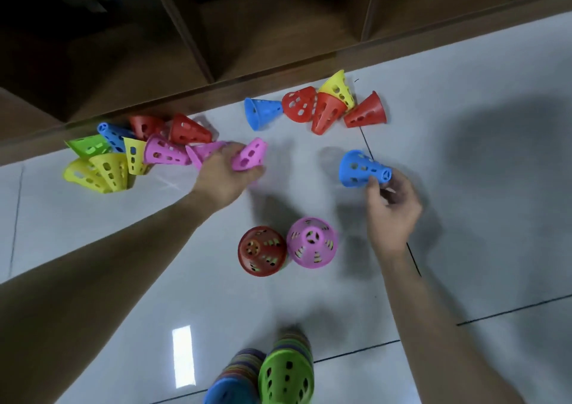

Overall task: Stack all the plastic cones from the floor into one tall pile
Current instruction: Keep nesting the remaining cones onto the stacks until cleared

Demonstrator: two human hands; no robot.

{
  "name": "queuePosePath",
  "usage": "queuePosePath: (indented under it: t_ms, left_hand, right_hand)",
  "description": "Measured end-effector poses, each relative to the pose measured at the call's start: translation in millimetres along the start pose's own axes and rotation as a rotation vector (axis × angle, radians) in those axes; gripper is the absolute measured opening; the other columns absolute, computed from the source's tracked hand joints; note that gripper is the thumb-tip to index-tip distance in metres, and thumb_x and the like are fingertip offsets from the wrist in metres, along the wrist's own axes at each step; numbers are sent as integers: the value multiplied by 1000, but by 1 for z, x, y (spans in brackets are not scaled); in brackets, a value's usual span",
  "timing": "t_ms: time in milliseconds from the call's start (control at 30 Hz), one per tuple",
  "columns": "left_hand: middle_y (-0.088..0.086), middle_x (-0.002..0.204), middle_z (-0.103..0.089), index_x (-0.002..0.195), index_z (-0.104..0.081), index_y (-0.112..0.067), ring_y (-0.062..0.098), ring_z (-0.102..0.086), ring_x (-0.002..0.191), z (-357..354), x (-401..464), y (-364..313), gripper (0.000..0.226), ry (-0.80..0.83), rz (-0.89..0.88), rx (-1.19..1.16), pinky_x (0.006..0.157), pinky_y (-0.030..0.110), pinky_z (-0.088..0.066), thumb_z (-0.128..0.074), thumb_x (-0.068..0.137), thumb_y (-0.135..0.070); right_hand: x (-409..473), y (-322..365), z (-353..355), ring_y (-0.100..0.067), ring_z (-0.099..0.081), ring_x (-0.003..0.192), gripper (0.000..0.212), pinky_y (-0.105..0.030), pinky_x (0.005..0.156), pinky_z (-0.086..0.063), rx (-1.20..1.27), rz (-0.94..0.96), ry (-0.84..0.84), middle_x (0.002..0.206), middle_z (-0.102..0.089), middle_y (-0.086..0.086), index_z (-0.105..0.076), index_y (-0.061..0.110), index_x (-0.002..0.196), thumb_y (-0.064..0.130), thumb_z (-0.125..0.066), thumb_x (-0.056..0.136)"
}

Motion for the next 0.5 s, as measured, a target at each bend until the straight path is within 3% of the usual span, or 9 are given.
queuePosePath:
  t_ms: [67, 200, 333, 433, 500]
  left_hand:
    - [-6, 91, -64, 105, -64, -23, 7, -60, 77, 12, -26, -22, 32, -160, -41, -223, 67, 21, -47, -75, 85, -45]
    - [-4, 109, -67, 122, -57, -26, 12, -64, 96, 28, -104, -54, 33, -277, -88, -538, 80, 22, -54, -65, 95, -43]
    - [-11, 104, -63, 124, -56, -22, 13, -63, 92, 25, -169, -50, 43, -319, -162, -506, 75, 24, -51, -66, 88, -44]
    - [-17, 111, -62, 122, -55, -31, 15, -63, 103, 16, -188, -44, 42, -337, -165, -511, 81, 24, -52, -69, 84, -43]
    - [-14, 117, -63, 124, -56, -24, 16, -63, 110, 9, -191, -43, 45, -300, -162, -521, 85, 27, -53, -71, 84, -40]
  right_hand:
    - [-20, 12, 12, -11, -64, 85, 26, -29, 75, -54, 58, -6, 7, 104, -66, -18, -69, 11, 105, 26, -69, 85]
    - [-43, 55, 27, -17, -63, 99, 16, -22, 83, -51, 204, 13, -2, 109, -65, -20, -66, 9, 107, 13, -66, 92]
    - [-57, 100, 33, -29, -65, 112, 14, -38, 97, -52, 262, 136, 65, 117, -67, -21, -60, 12, 106, 12, -57, 93]
    - [-74, 121, 35, -35, -66, 109, 16, -39, 91, -53, 229, 229, 194, 117, -67, -23, -55, 7, 110, 9, -55, 95]
    - [-87, 126, 36, -32, -67, 108, 19, -40, 89, -54, 209, 267, 289, 117, -68, -20, -55, 13, 113, 13, -57, 94]
Point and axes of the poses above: each hand's wrist, its own x-axis towards the middle knuckle, its own z-axis out of the back of the hand, y = z × x, the point moved 2 cm from there along x, towards the middle knuckle
